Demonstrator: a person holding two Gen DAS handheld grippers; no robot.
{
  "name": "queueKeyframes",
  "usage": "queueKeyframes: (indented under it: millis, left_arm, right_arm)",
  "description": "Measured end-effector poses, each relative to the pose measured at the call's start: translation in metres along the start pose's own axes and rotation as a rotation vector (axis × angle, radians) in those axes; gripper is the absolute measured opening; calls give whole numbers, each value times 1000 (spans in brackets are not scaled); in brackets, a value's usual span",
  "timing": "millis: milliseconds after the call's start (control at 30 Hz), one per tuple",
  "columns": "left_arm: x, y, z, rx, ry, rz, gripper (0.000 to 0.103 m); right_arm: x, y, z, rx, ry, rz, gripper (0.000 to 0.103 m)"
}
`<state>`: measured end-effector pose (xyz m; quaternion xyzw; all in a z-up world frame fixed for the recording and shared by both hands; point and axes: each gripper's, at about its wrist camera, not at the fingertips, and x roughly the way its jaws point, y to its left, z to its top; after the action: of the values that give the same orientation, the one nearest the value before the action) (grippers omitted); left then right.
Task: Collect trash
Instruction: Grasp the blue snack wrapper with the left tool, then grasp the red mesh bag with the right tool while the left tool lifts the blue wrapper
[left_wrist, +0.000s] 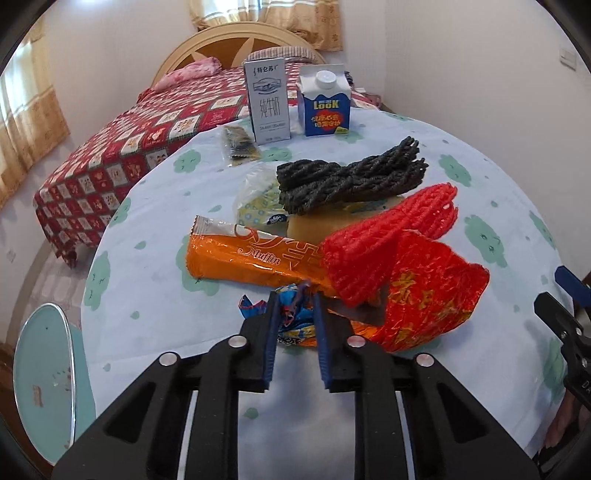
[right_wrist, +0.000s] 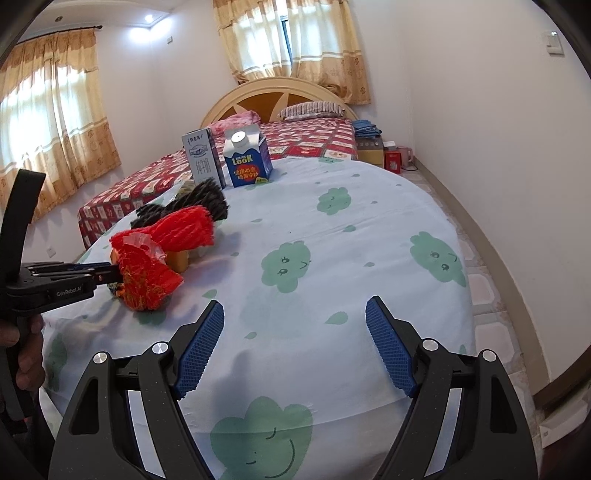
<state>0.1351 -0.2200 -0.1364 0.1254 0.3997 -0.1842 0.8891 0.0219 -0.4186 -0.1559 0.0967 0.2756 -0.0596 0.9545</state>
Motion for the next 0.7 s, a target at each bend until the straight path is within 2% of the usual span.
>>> queueKeyframes:
  millis: [167,300,467,633,700]
  left_arm:
    - [-21,5,-4,3,-24,-11,14]
    - [-51,25,-6,-19,-67,15,14]
    - [-79,72,-13,-64,-92,97,14]
    - [-86,127,-22,-132,-78,201,14]
    - [-87,142,-27,-155,-69,228,14]
  right_arm:
    - [-3,1,0,2,-9,-3,78]
    - [-5,2,2,0,-10,0,78]
    - [-5,12,20,-15,-16,25,78]
    - [10,34,51,-75,-24,31,78]
    - [23,43,63,-99,7,42,78]
